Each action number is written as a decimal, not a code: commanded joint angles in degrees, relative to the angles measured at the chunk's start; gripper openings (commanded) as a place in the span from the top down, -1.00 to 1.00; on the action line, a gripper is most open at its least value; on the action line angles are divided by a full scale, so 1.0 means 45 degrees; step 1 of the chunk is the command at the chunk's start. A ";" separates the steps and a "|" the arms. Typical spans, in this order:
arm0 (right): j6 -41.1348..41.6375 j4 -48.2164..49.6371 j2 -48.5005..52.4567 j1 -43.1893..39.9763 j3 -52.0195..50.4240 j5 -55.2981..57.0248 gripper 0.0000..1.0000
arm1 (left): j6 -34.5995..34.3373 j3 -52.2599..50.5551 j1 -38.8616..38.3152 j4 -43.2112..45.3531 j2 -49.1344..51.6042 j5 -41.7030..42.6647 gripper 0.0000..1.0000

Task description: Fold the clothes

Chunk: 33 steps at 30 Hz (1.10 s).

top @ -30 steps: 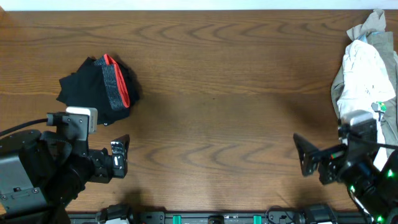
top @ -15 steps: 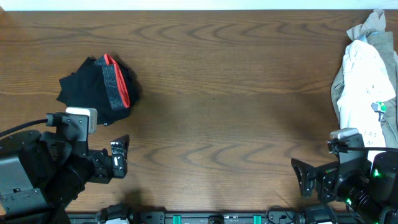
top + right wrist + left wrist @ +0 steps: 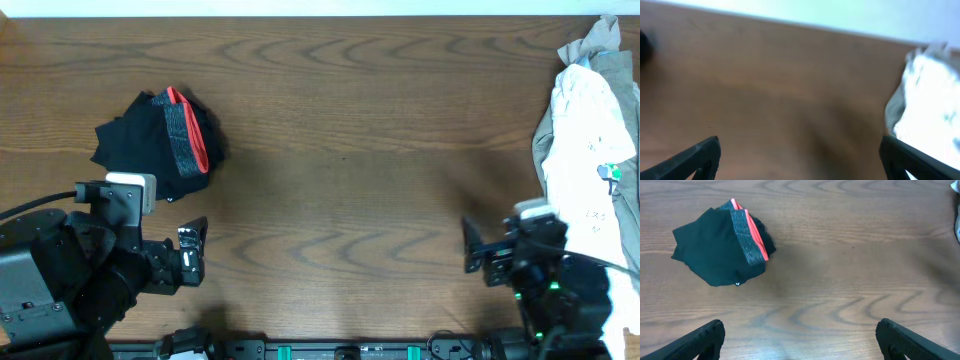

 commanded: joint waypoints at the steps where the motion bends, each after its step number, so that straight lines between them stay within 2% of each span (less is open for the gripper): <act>1: -0.0243 0.0170 -0.1156 -0.0180 -0.1399 0.0257 -0.98 | -0.0117 0.0029 -0.0053 -0.0039 -0.0029 -0.0015 -0.96; 10: -0.0199 0.0364 -0.3619 -0.0180 -0.4410 0.0238 -0.99 | -0.0121 0.0029 -0.0053 -0.0034 -0.0029 -0.0015 -0.96; 15: -0.0199 0.0432 -0.3832 -0.0175 -0.5338 -0.0204 -0.99 | -0.0121 0.0029 -0.0053 -0.0034 -0.0029 -0.0015 -0.96; 33: -0.0204 0.0389 -0.3653 -0.0180 -0.5372 -0.0272 -0.99 | -0.0121 0.0029 -0.0053 -0.0034 -0.0029 -0.0015 -0.96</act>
